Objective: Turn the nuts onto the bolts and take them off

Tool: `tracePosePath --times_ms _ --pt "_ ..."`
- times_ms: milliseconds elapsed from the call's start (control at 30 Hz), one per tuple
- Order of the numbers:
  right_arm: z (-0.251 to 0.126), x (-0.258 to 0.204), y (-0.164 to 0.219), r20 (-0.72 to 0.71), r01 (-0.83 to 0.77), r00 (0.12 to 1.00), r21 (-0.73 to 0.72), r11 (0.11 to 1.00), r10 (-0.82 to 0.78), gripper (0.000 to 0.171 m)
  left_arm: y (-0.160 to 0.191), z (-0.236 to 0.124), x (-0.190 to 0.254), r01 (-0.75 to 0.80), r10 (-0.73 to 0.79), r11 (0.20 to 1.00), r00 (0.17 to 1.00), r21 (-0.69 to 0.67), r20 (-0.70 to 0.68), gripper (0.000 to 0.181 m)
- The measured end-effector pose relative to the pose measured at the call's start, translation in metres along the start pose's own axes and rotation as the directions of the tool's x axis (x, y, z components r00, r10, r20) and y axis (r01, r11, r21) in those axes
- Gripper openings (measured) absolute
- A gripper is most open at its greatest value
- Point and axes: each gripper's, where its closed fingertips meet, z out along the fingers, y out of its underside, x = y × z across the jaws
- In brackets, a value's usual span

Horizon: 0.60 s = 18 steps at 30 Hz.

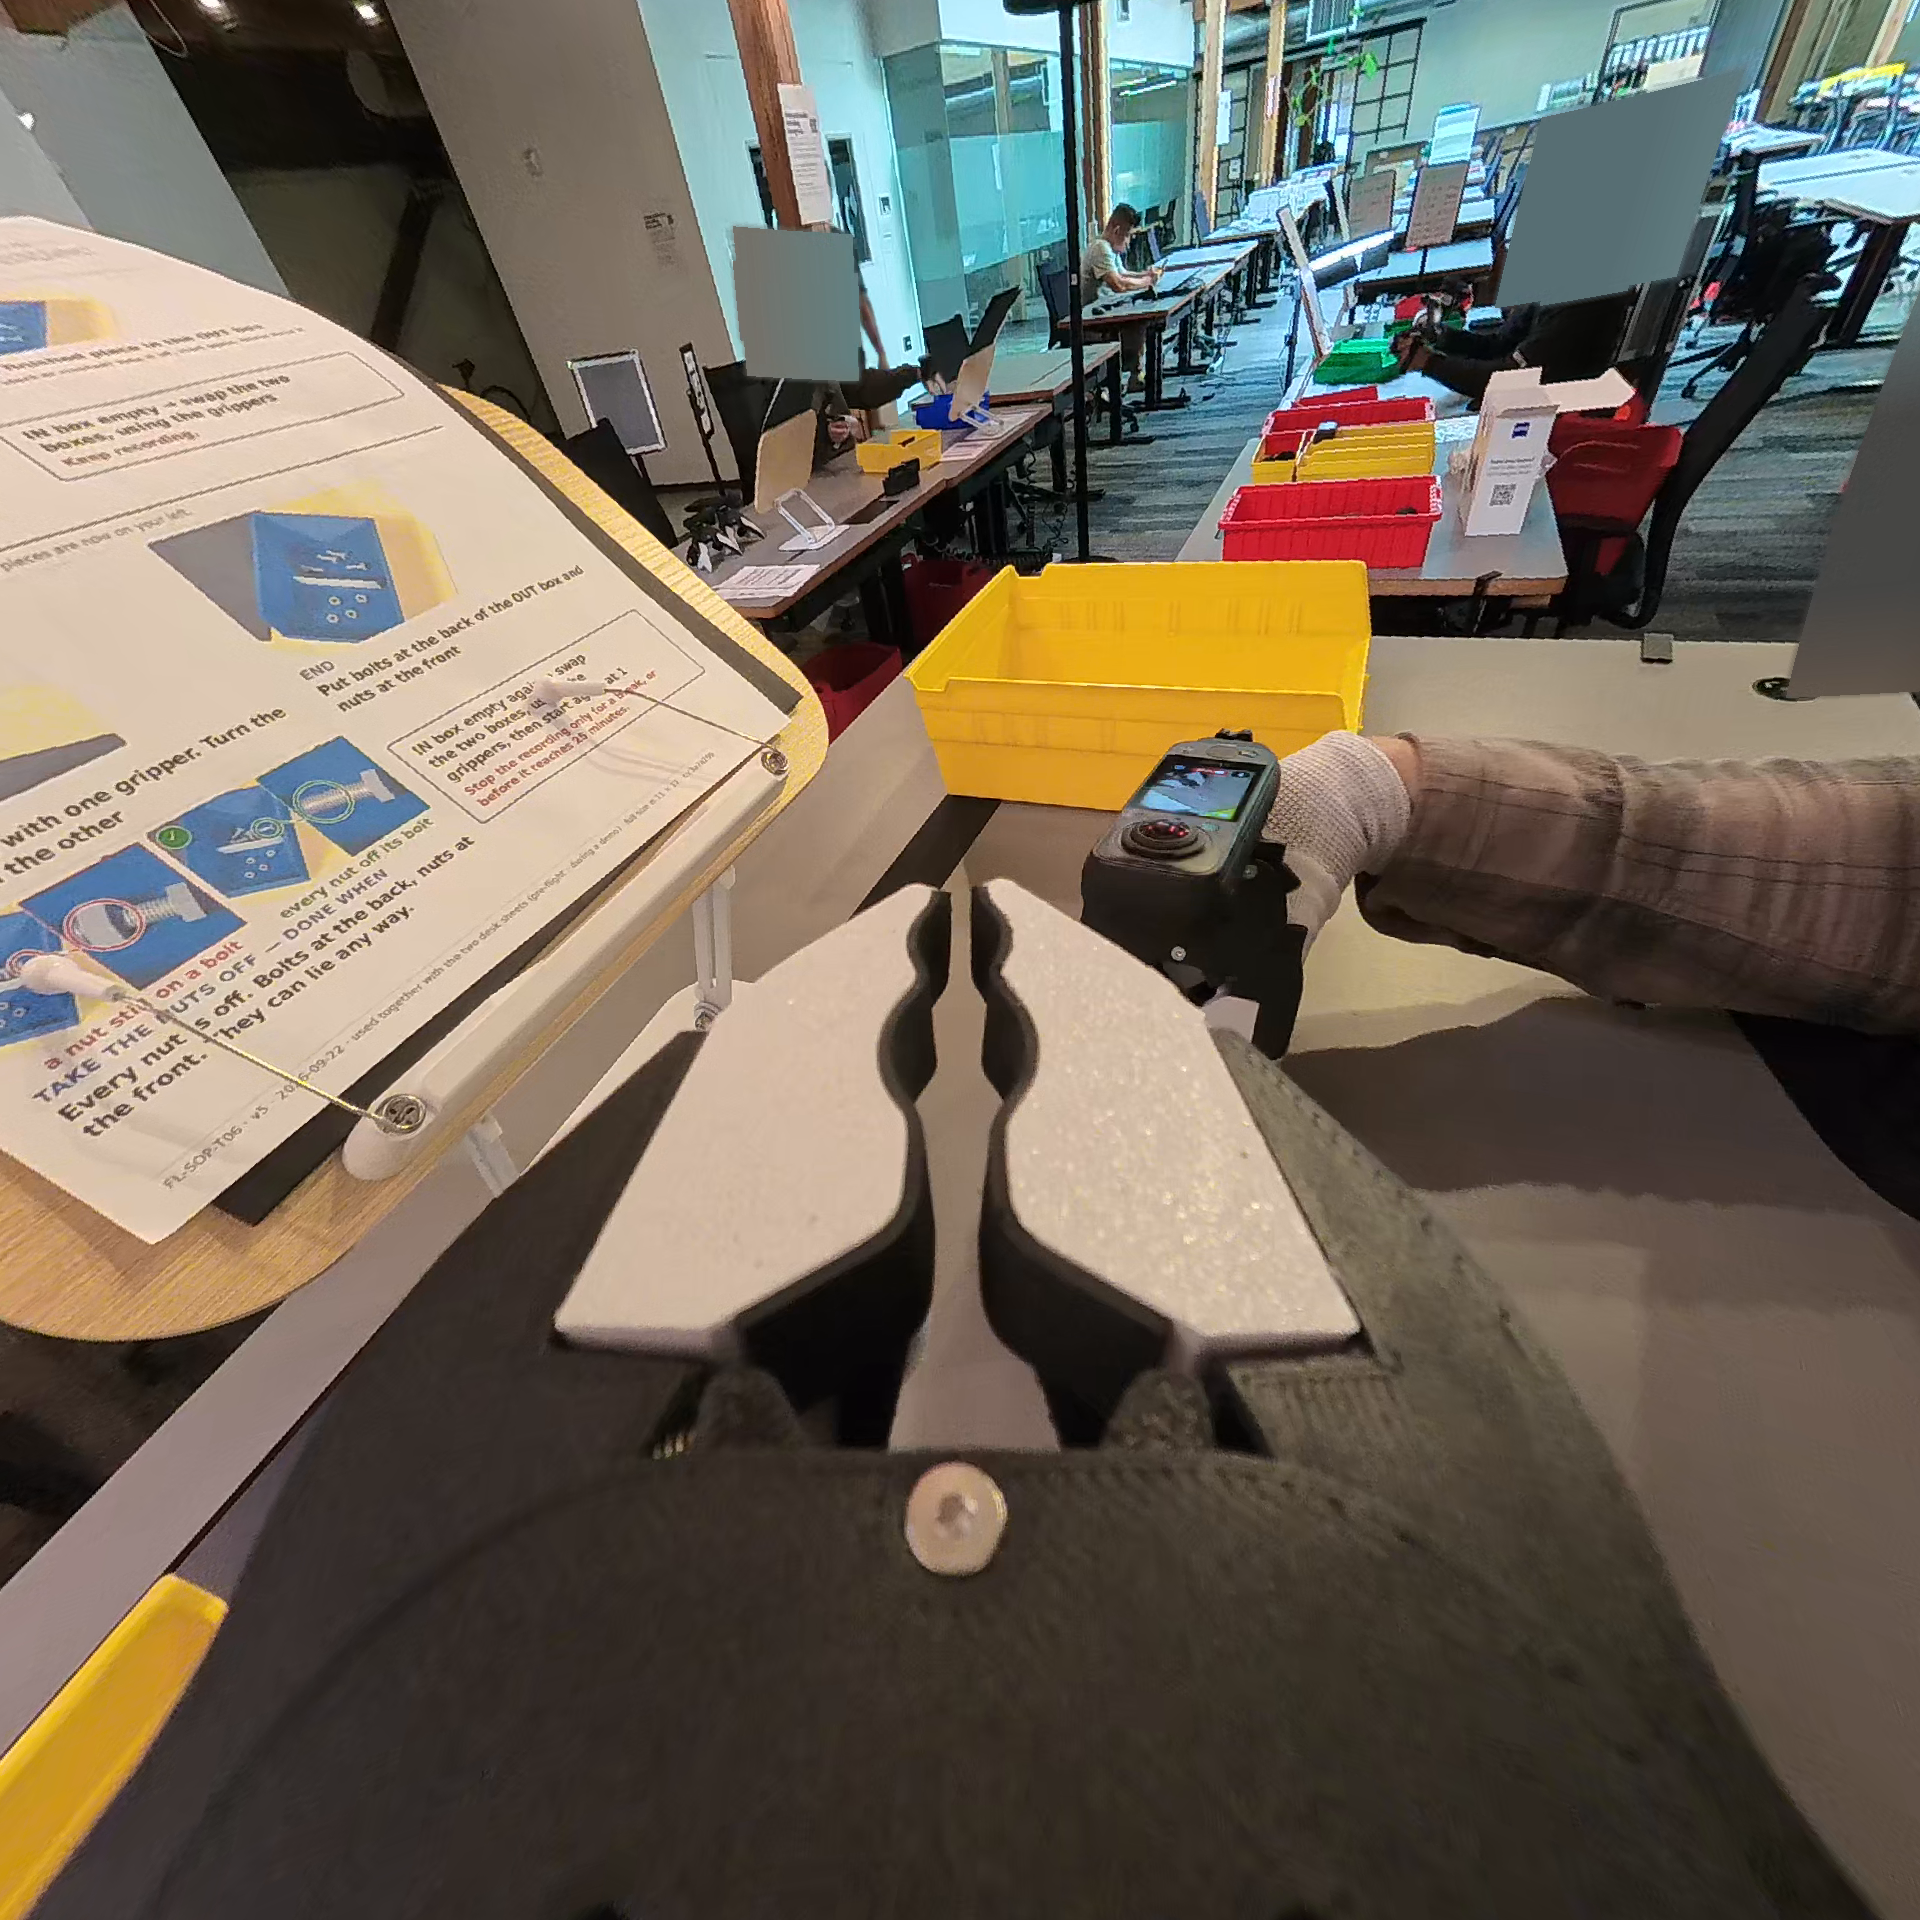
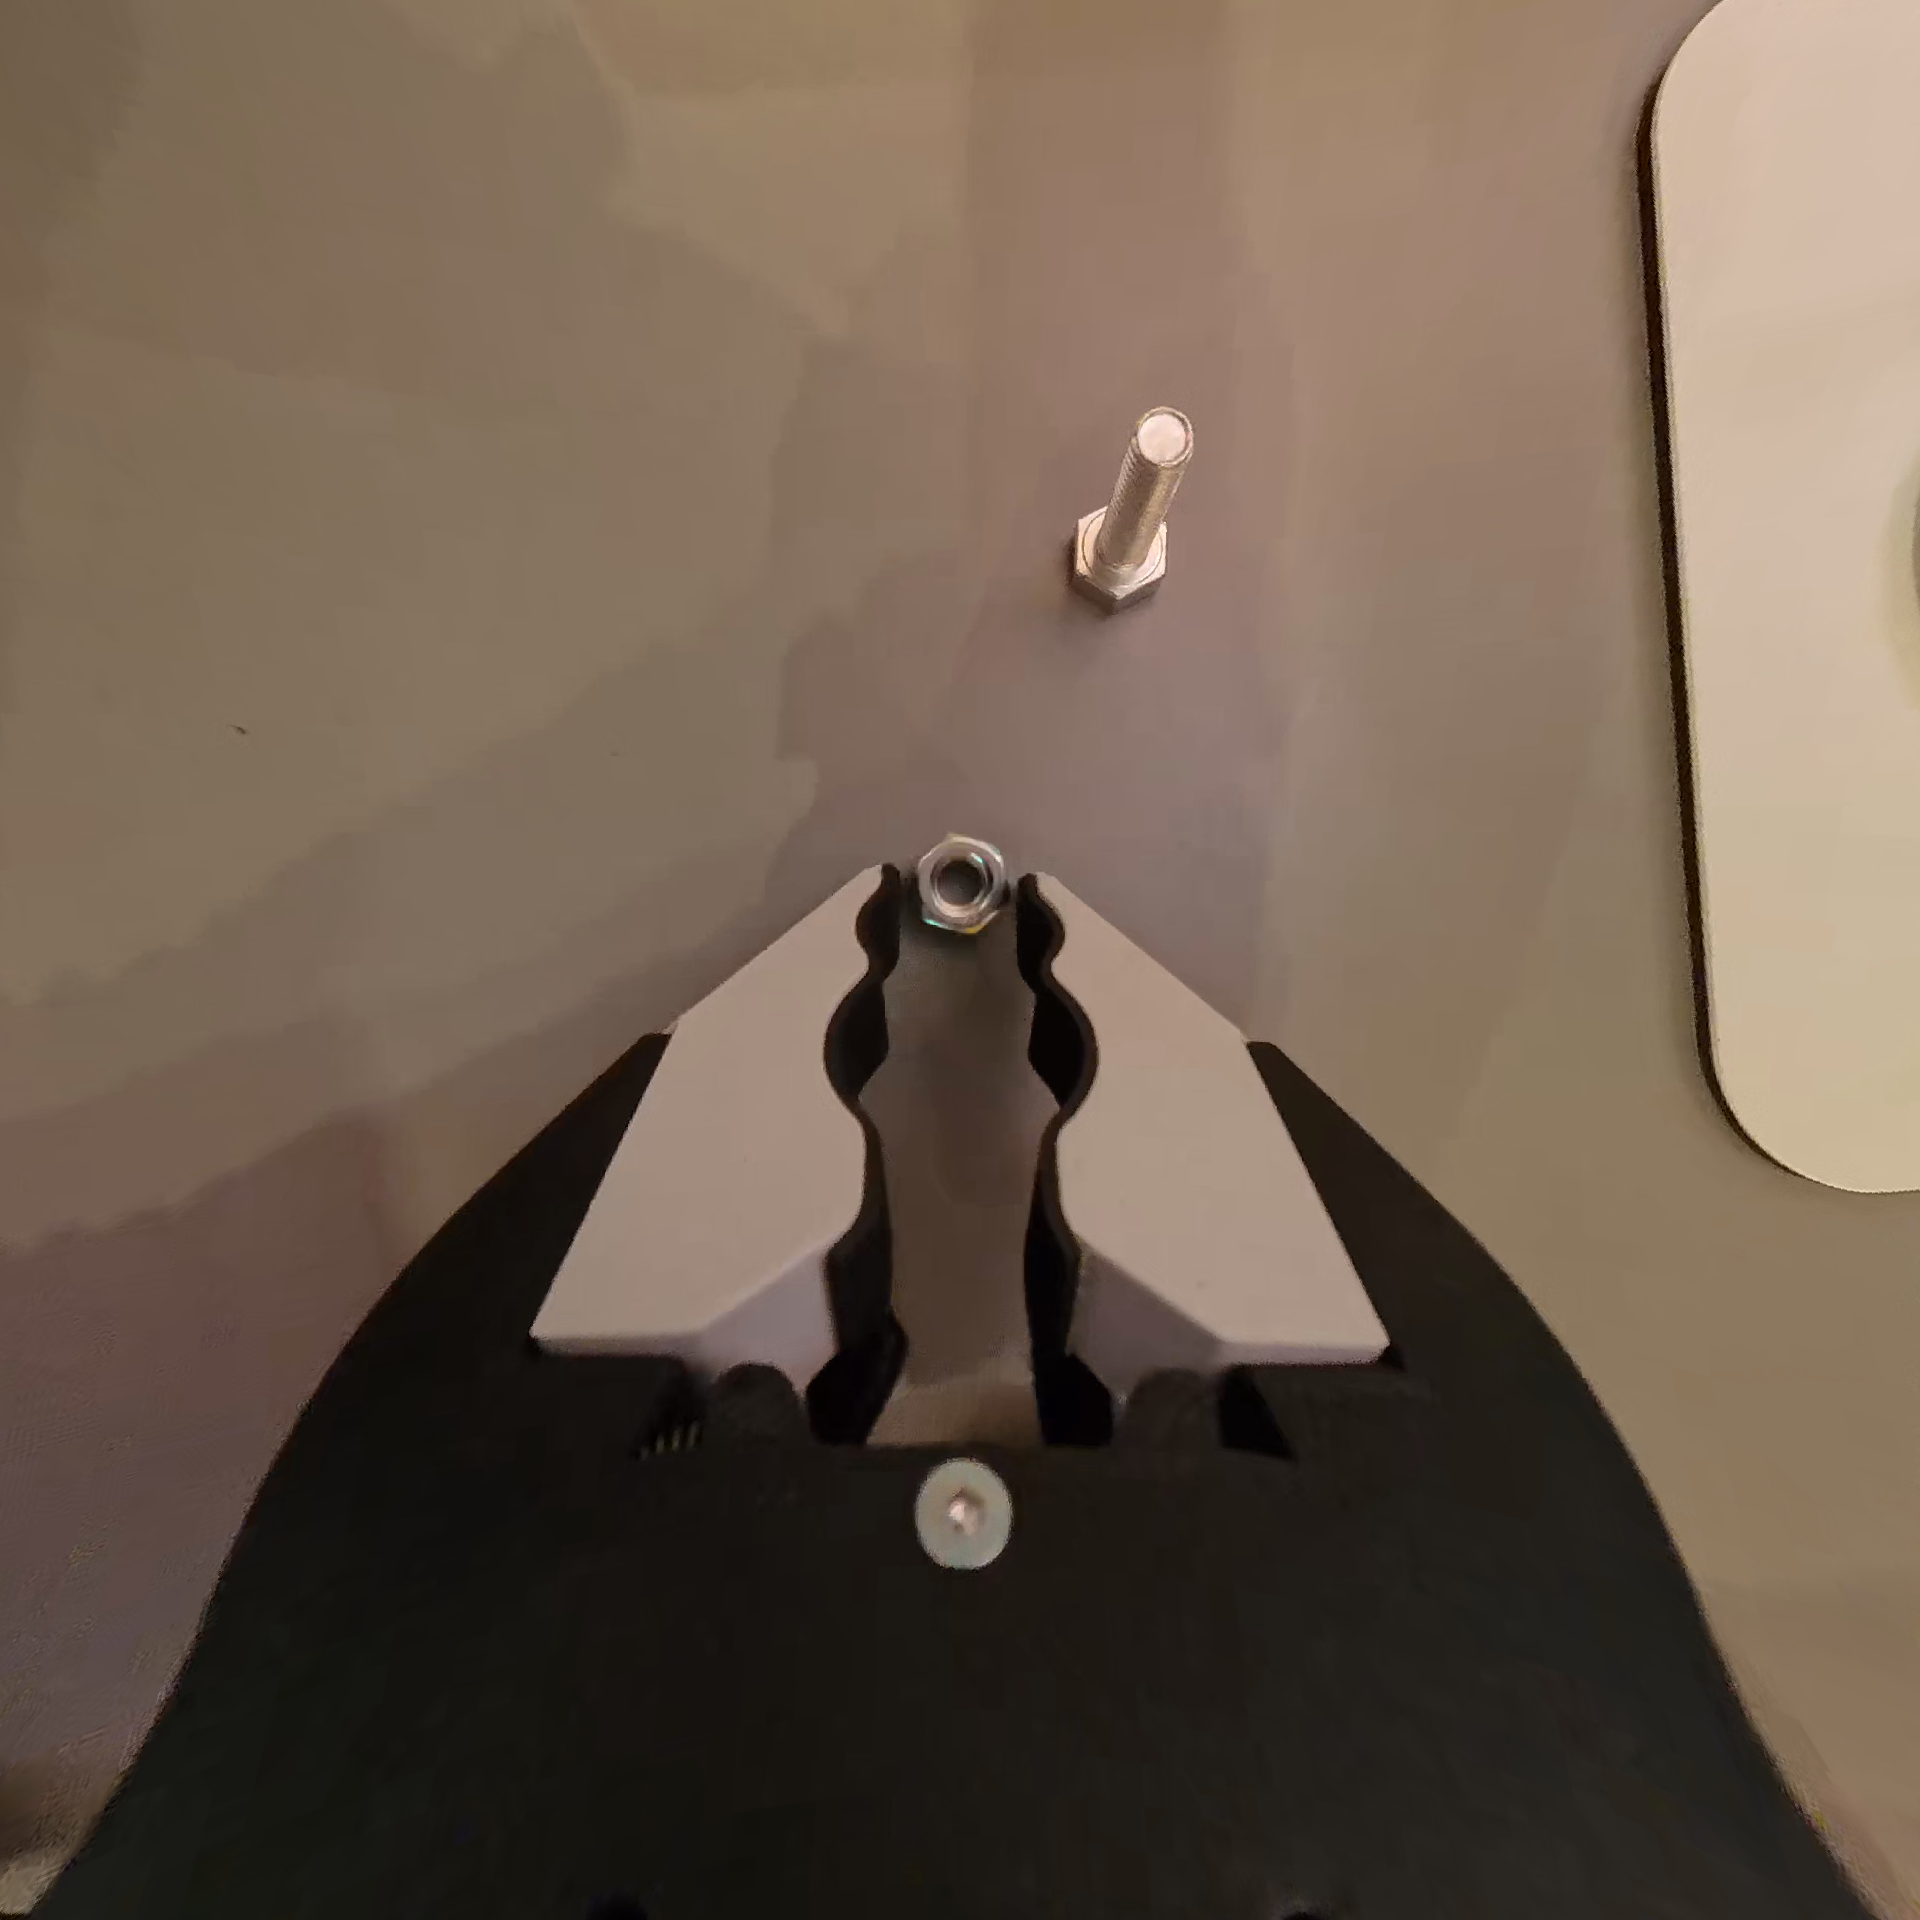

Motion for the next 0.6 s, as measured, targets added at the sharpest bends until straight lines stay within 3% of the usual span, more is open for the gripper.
tracePosePath --times_ms 100,267,467,600 --pt "0.000 0.001 0.000 -0.002 -0.003 1.000 0.010 1.000 0.003 0.015 0.000 0.000 0.000 0.000 0.000 1.000 1.000 -0.002 0.001 0.004" --pt "-0.004 0.005 -0.003 -0.027 0.012 1.000 0.022 1.000 -0.011 0.021 -0.001 -0.003 -0.001 -0.004 0.004 1.000 1.000 0.002 0.009 0.004" --pt "-0.024 0.024 -0.063 -0.153 0.019 0.988 0.278 0.960 0.024 0.026 -0.004 -0.007 -0.005 -0.007 0.007 1.000 1.000 0.011 0.025 0.004" --pt "-0.005 0.027 -0.070 -0.173 0.010 0.984 0.274 0.962 0.039 0.027 -0.003 -0.008 -0.006 -0.012 0.012 1.000 0.999 0.003 0.034 0.004"
